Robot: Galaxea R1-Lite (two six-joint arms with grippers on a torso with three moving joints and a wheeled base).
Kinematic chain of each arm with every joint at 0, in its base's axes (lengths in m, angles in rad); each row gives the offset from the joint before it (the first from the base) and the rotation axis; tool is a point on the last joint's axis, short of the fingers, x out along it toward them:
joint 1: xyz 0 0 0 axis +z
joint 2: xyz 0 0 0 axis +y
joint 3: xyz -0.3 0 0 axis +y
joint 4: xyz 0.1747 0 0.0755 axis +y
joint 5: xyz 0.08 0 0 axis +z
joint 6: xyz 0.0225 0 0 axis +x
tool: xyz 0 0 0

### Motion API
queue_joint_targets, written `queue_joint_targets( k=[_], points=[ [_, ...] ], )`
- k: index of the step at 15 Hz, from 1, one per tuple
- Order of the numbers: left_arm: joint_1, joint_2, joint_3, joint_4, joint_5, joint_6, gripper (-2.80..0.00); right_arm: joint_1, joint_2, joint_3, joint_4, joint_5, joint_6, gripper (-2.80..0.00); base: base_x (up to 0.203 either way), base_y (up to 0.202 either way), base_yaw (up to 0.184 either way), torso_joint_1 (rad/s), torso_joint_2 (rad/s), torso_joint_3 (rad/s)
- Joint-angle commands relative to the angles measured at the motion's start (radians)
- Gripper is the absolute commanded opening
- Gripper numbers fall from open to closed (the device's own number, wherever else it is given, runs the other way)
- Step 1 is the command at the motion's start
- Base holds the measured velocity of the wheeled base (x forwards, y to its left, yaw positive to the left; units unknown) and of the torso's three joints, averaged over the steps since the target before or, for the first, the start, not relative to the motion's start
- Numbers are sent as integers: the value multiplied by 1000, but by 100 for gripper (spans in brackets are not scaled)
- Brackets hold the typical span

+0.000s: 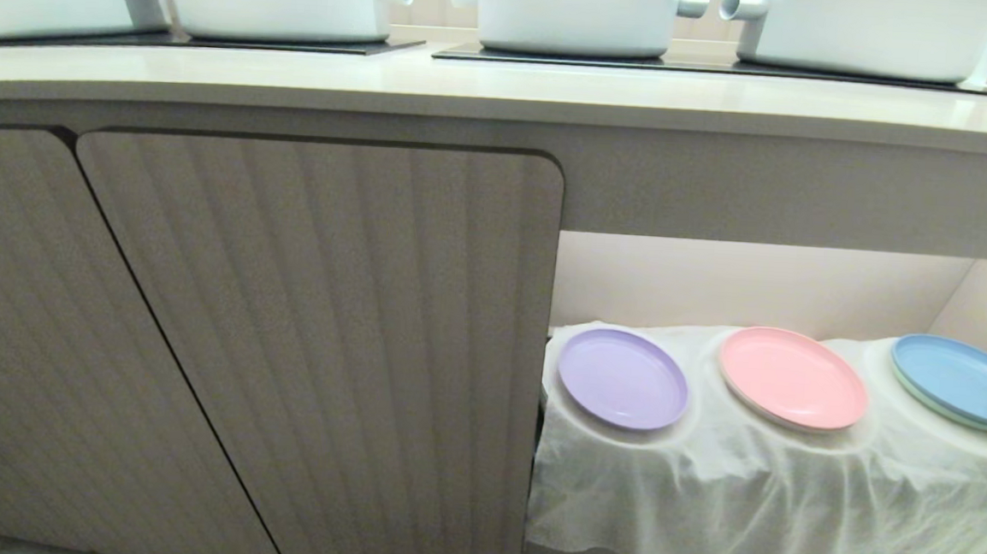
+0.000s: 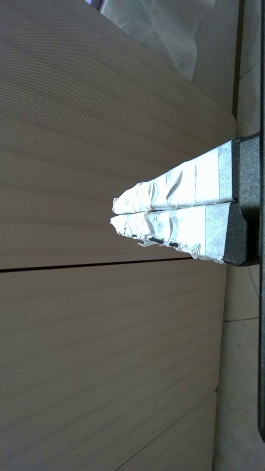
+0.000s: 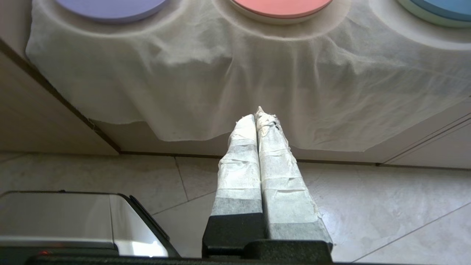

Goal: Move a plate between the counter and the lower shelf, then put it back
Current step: Pick up the plate in the cupboard

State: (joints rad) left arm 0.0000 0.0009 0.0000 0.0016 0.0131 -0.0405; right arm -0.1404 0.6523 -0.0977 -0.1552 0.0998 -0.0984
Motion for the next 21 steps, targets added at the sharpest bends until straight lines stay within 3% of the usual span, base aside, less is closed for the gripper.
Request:
queue_joint_targets(
  k=[1,4,6,9,12,18,21],
  points=[
    [0,1,0,0,1,-1,-280,2,-188,16,90,5,-24,-280,0,0,0,0,0,0],
    [0,1,0,0,1,-1,-280,3,-365,15,275,3,-68,-280,0,0,0,0,0,0],
    [0,1,0,0,1,-1,-280,4,-366,20,344,-8,-126,-280,0,0,0,0,0,0],
    [0,1,0,0,1,-1,-280,4,-365,21,348,-10,-105,-280,0,0,0,0,0,0],
    [2,1,0,0,1,-1,-280,5,-365,21,350,-21,-34,-280,0,0,0,0,0,0],
    [1,1,0,0,1,-1,-280,4,-365,26,345,-23,-32,-280,0,0,0,0,0,0],
    [1,1,0,0,1,-1,-280,84,-386,26,345,-23,-30,-280,0,0,0,0,0,0]
  ],
)
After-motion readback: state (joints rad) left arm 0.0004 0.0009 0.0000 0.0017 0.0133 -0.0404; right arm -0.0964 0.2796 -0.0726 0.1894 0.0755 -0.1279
